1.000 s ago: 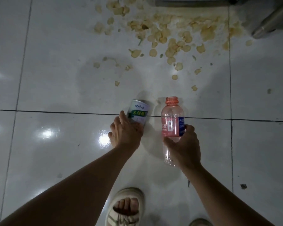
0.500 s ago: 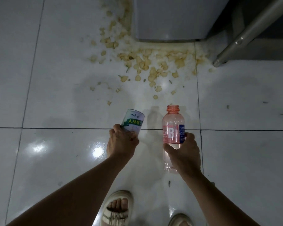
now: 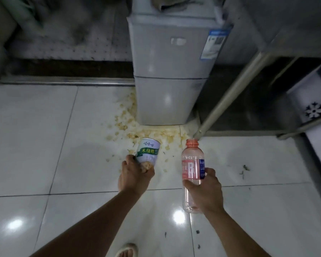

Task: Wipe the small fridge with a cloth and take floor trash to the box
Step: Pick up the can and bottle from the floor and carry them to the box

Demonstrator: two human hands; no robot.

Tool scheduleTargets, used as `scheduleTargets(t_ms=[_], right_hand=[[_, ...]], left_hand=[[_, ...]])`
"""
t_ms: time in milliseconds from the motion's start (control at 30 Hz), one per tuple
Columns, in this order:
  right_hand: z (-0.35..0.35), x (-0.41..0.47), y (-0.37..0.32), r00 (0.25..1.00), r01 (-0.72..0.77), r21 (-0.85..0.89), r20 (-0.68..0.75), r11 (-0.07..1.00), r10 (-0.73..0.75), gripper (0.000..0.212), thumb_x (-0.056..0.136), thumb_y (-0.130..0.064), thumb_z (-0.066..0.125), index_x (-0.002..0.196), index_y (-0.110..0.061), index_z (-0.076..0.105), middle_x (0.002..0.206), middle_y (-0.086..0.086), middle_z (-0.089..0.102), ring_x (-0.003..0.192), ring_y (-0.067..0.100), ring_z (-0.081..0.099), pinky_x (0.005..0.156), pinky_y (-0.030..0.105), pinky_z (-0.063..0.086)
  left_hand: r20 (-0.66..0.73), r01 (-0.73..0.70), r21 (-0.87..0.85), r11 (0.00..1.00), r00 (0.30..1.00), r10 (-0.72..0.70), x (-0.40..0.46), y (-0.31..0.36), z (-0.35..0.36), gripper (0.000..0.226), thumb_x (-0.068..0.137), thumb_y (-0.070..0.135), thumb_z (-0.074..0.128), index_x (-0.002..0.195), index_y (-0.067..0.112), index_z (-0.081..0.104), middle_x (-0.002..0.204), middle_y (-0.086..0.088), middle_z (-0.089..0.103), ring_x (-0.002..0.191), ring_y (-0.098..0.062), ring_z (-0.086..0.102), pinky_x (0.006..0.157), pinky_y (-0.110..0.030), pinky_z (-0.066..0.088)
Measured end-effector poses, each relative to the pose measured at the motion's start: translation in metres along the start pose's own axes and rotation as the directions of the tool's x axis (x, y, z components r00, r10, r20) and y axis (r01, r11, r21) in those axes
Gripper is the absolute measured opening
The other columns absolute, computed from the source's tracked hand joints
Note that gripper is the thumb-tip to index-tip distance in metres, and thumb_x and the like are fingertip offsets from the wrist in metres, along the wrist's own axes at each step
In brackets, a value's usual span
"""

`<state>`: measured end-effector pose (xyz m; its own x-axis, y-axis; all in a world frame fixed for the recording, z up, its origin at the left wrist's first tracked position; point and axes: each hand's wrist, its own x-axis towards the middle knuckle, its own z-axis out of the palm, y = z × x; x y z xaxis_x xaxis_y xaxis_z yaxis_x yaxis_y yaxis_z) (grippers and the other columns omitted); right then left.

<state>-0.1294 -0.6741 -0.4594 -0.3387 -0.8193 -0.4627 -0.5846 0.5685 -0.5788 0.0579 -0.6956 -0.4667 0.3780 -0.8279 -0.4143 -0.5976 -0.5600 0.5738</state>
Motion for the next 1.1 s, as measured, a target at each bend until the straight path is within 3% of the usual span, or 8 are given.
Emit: scheduleTargets(t_ms=[300, 467, 700, 833, 967, 1100], right_hand=[[-0.148, -0.078, -0.08, 0.993, 0.064, 0.095, -0.109, 0.993, -0.053, 0.059, 0.071, -0.029, 0.079, 0.116, -0.013, 0.044, 0.105, 0.006, 0.061, 0.088, 0.023, 0.063, 0.08, 0.038, 0.054], [-0.225, -0.119, -0.1, 0.981, 0.098, 0.133, -0.18, 0.986, -0.073, 0.06, 0.071, -0.031, 0.079, 0.117, -0.016, 0.043, 0.105, 0.004, 0.06, 0.087, 0.019, 0.061, 0.077, 0.031, 0.052], [-0.315, -0.172, -0.101, 0.945, 0.145, 0.178, -0.317, 0.973, -0.082, 0.056, 0.069, -0.034, 0.08, 0.11, -0.019, 0.045, 0.101, 0.001, 0.06, 0.083, 0.016, 0.061, 0.074, 0.03, 0.051], [-0.352, -0.2, -0.094, 0.914, 0.126, 0.203, -0.405, 0.971, -0.034, 0.056, 0.07, -0.033, 0.079, 0.113, -0.018, 0.046, 0.102, 0.001, 0.06, 0.086, 0.017, 0.062, 0.076, 0.032, 0.053], [-0.38, -0.228, -0.084, 0.854, 0.096, 0.254, -0.518, 0.962, 0.052, 0.058, 0.07, -0.033, 0.079, 0.115, -0.018, 0.046, 0.104, 0.001, 0.061, 0.088, 0.017, 0.063, 0.079, 0.033, 0.053], [-0.393, -0.26, -0.074, 0.776, 0.036, 0.329, -0.605, 0.944, 0.181, 0.06, 0.071, -0.035, 0.078, 0.118, -0.017, 0.045, 0.106, 0.002, 0.061, 0.091, 0.019, 0.063, 0.081, 0.036, 0.054]], left_hand=[[-0.057, -0.138, -0.149, 0.979, 0.99, 0.13, -0.089, 0.131, -0.106, 0.053, 0.075, 0.035, 0.071, 0.114, 0.011, 0.043, 0.108, -0.009, 0.056, 0.088, -0.026, 0.057, 0.072, -0.034, 0.048], [-0.048, -0.206, -0.189, 0.96, 0.978, 0.201, -0.142, 0.192, -0.136, 0.055, 0.071, 0.037, 0.074, 0.112, 0.012, 0.046, 0.101, -0.009, 0.06, 0.085, -0.026, 0.06, 0.074, -0.04, 0.053], [-0.024, -0.355, -0.208, 0.911, 0.933, 0.358, -0.209, 0.263, -0.155, 0.048, 0.073, 0.029, 0.073, 0.109, 0.009, 0.049, 0.102, -0.012, 0.062, 0.09, -0.029, 0.059, 0.068, -0.03, 0.042], [0.027, -0.44, -0.208, 0.874, 0.89, 0.455, -0.241, 0.296, -0.158, 0.053, 0.073, 0.029, 0.073, 0.115, 0.011, 0.047, 0.104, -0.011, 0.061, 0.09, -0.029, 0.059, 0.068, -0.028, 0.04], [0.107, -0.526, -0.235, 0.818, 0.822, 0.559, -0.27, 0.322, -0.156, 0.051, 0.071, 0.028, 0.076, 0.111, 0.012, 0.048, 0.095, -0.004, 0.059, 0.074, -0.019, 0.055, 0.063, -0.027, 0.045], [0.211, -0.605, -0.267, 0.751, 0.723, 0.658, -0.289, 0.337, -0.154, 0.049, 0.071, 0.033, 0.075, 0.106, 0.013, 0.046, 0.108, -0.01, 0.061, 0.082, -0.023, 0.059, 0.069, -0.027, 0.045]])
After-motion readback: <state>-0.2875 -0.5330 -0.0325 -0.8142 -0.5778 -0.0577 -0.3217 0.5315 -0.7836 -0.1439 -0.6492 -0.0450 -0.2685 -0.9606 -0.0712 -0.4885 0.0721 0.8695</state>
